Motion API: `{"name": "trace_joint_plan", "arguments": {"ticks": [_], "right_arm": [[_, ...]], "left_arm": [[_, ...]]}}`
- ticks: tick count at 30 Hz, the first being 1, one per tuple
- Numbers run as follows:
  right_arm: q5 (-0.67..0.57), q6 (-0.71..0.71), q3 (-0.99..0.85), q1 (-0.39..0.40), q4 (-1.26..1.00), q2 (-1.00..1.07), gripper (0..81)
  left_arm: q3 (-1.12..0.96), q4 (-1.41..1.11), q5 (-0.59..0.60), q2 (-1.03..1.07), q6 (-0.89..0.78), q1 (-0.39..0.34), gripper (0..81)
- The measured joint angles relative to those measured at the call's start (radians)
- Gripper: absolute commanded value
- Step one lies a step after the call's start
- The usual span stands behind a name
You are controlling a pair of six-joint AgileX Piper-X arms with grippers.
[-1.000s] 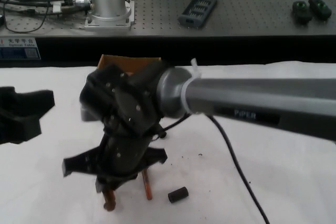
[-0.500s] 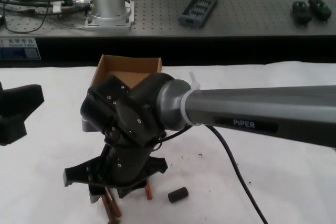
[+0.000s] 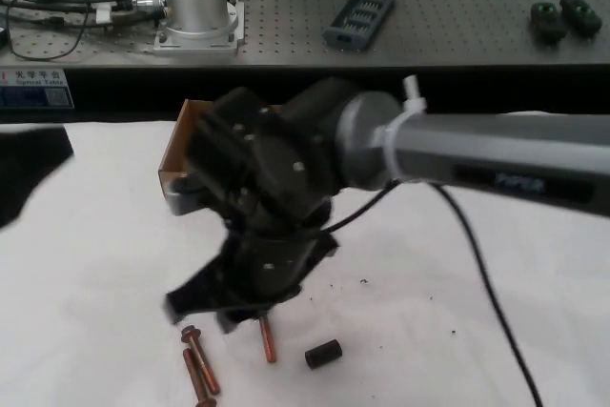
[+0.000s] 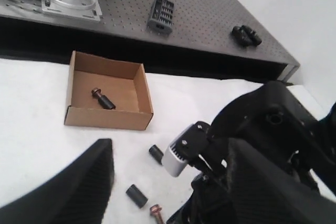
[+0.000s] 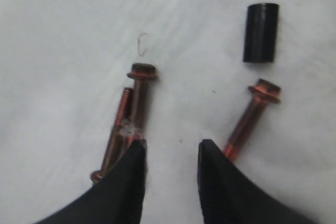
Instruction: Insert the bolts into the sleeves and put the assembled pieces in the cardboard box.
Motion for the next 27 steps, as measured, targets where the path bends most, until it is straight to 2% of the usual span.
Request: {"name": "trace_joint_plan", "arguments": {"ticks": [4, 9, 13, 20, 27], "right_arm": [[0.034, -0.018, 0.11, -0.035, 0.005, -0.075, 25.1], [0.106, -0.022, 0.269, -0.082, -0.013, -0.214, 25.1], [0.143, -0.024, 0.329, -0.105, -0.029, -0.301, 25.1], [0.178, -0.024, 0.456, -0.186, -0.111, -0.538, 25.1], [0.196, -0.024, 0.474, -0.223, -0.143, -0.637, 25.1]], "left_arm": [[-0.023, -0.004, 0.0, 0.055, -0.059, 0.0, 45.6], [-0.024, 0.001, 0.013, 0.224, -0.145, 0.0, 45.6], [-0.024, -0.002, 0.027, 0.329, -0.194, -0.011, 45.1], [-0.042, -0.003, 0.029, 0.564, -0.273, -0.123, 41.8], [-0.113, -0.003, 0.009, 0.701, -0.323, -0.212, 42.3]]}}
